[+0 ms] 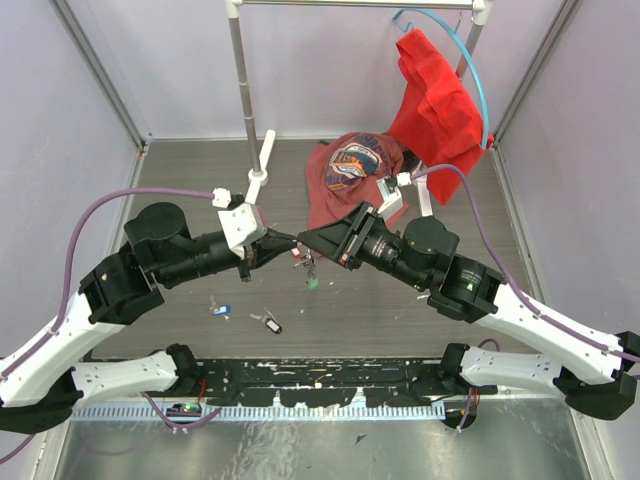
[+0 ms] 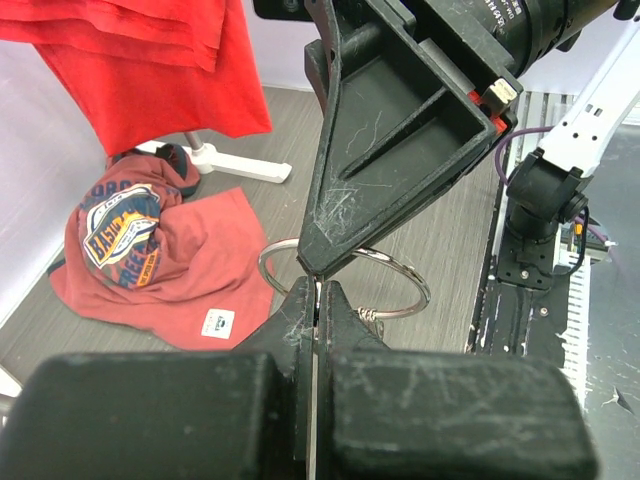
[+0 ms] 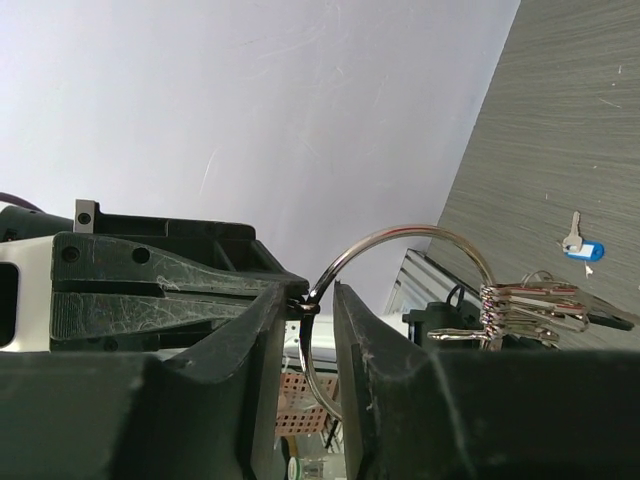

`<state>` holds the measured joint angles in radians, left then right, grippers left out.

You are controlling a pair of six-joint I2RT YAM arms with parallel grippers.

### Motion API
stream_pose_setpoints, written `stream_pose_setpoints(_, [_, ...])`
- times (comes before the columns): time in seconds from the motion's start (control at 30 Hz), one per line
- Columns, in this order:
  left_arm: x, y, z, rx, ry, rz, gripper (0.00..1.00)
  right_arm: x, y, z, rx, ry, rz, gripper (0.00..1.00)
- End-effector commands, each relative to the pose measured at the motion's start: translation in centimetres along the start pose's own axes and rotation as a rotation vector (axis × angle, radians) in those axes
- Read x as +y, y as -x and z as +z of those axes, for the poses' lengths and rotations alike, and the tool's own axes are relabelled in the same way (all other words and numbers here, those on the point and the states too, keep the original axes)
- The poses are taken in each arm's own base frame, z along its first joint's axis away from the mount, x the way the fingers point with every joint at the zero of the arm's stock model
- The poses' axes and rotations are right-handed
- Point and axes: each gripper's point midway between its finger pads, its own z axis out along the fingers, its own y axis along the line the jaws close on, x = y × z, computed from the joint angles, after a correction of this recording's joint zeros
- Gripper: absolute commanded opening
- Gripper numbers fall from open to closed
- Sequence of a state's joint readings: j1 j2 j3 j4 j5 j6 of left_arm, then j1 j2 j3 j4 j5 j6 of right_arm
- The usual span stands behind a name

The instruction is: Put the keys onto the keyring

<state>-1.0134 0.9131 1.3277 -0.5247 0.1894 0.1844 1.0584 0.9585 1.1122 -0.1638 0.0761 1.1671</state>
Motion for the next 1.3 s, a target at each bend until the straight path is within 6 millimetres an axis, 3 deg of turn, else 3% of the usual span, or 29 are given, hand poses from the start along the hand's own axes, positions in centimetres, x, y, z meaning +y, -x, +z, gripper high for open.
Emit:
stream_pose_setpoints(0.0, [-0.2, 1.5, -0.1, -0.067, -0.010, 0.007, 0.00, 2.1, 0.7, 0.0, -0.023, 0.075, 0.014, 0.30])
stream_pose_setpoints(0.2, [-0.3, 1.7, -0.1, -0.071, -0.017, 0.007, 0.00, 2.1, 0.7, 0.0, -0.025, 0.075, 0.014, 0.27])
stream_pose_setpoints(0.37, [-0.3, 1.5, 0.0, -0.068, -0.019, 0.009, 0.00, 2.2, 0.9, 0.0, -0.036, 0.078, 0.001, 0.05])
stream_pose_setpoints(0.47, [-0.2, 1.4, -0.1, -0.063, -0.012, 0.005, 0.01, 2.1, 1.3, -0.2, -0.054, 0.075, -0.013, 0.01])
stream_pose_setpoints(0.77, [1.1, -1.0, -2.6, -0.017, 0.119, -0.069, 0.40, 1.0, 3.0, -1.2, -0.131, -0.010, -0.090, 0.01])
stream_pose_setpoints(1.03, [2.3, -5.1, -3.2, 0.107, 0.246, -0.174, 0.52, -0.6, 4.2, -1.6, -0.176, -0.123, -0.156, 0.01])
stream_pose_setpoints(1.17, [2.5, -6.3, -2.6, 0.150, 0.266, -0.204, 0.62, -1.2, 4.4, -1.6, -0.176, -0.166, -0.177, 0.01])
stream_pose_setpoints(1.27, [2.4, -6.6, -2.2, 0.164, 0.266, -0.216, 0.62, -1.5, 4.5, -1.6, -0.175, -0.187, -0.191, 0.01])
